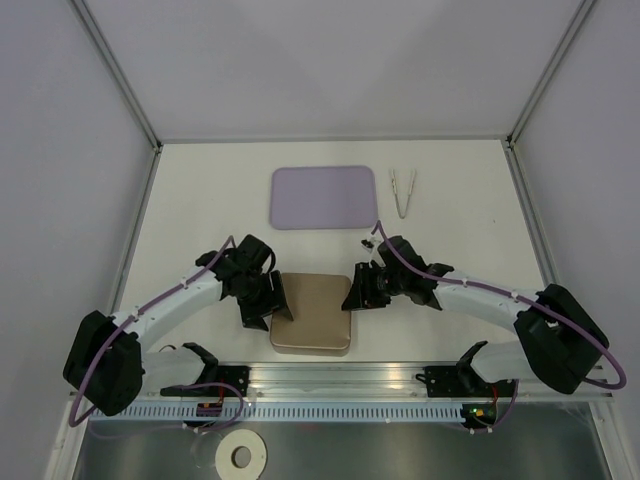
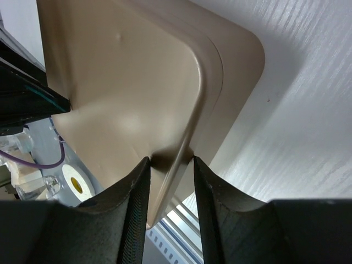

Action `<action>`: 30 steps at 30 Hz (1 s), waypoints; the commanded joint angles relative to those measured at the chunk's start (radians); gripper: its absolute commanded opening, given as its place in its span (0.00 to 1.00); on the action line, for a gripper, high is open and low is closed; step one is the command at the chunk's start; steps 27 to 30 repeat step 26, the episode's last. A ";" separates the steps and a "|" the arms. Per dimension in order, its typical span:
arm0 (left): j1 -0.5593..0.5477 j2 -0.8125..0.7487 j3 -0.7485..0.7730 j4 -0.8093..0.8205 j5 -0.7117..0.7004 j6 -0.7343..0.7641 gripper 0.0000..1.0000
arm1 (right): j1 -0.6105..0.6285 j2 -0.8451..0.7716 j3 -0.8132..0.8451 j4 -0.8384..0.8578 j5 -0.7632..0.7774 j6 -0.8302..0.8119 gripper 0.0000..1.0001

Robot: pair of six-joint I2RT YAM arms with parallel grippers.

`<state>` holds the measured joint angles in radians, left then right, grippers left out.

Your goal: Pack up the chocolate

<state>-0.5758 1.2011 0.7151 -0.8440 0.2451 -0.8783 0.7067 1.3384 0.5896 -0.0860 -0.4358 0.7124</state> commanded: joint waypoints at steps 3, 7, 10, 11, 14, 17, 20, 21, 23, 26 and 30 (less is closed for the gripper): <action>-0.006 0.012 0.097 -0.013 0.011 -0.007 0.75 | 0.000 0.031 0.148 -0.167 0.156 -0.071 0.47; -0.007 -0.035 0.285 -0.154 -0.087 -0.025 1.00 | -0.001 -0.034 0.337 -0.350 0.309 -0.071 0.66; -0.006 -0.037 0.437 -0.283 -0.197 -0.028 1.00 | -0.001 -0.108 0.456 -0.449 0.504 -0.067 0.84; -0.006 -0.032 0.470 -0.350 -0.214 -0.030 1.00 | -0.001 -0.125 0.479 -0.472 0.543 -0.077 0.89; -0.004 -0.034 0.584 -0.436 -0.280 -0.057 1.00 | 0.000 -0.176 0.593 -0.627 0.662 -0.103 0.98; 0.005 -0.055 0.625 -0.464 -0.309 -0.086 1.00 | -0.001 -0.194 0.656 -0.724 0.777 -0.100 0.98; 0.005 -0.109 0.673 -0.461 -0.354 -0.126 1.00 | -0.001 -0.249 0.673 -0.756 0.831 -0.096 0.98; 0.004 -0.123 0.673 -0.449 -0.363 -0.128 1.00 | -0.001 -0.286 0.661 -0.758 0.845 -0.088 0.98; 0.007 -0.147 0.667 -0.448 -0.379 -0.120 1.00 | -0.001 -0.321 0.627 -0.765 0.865 -0.039 0.98; 0.005 -0.162 0.661 -0.467 -0.379 -0.108 1.00 | -0.001 -0.387 0.610 -0.779 0.873 0.028 0.98; 0.005 -0.162 0.661 -0.467 -0.379 -0.108 1.00 | -0.001 -0.387 0.610 -0.779 0.873 0.028 0.98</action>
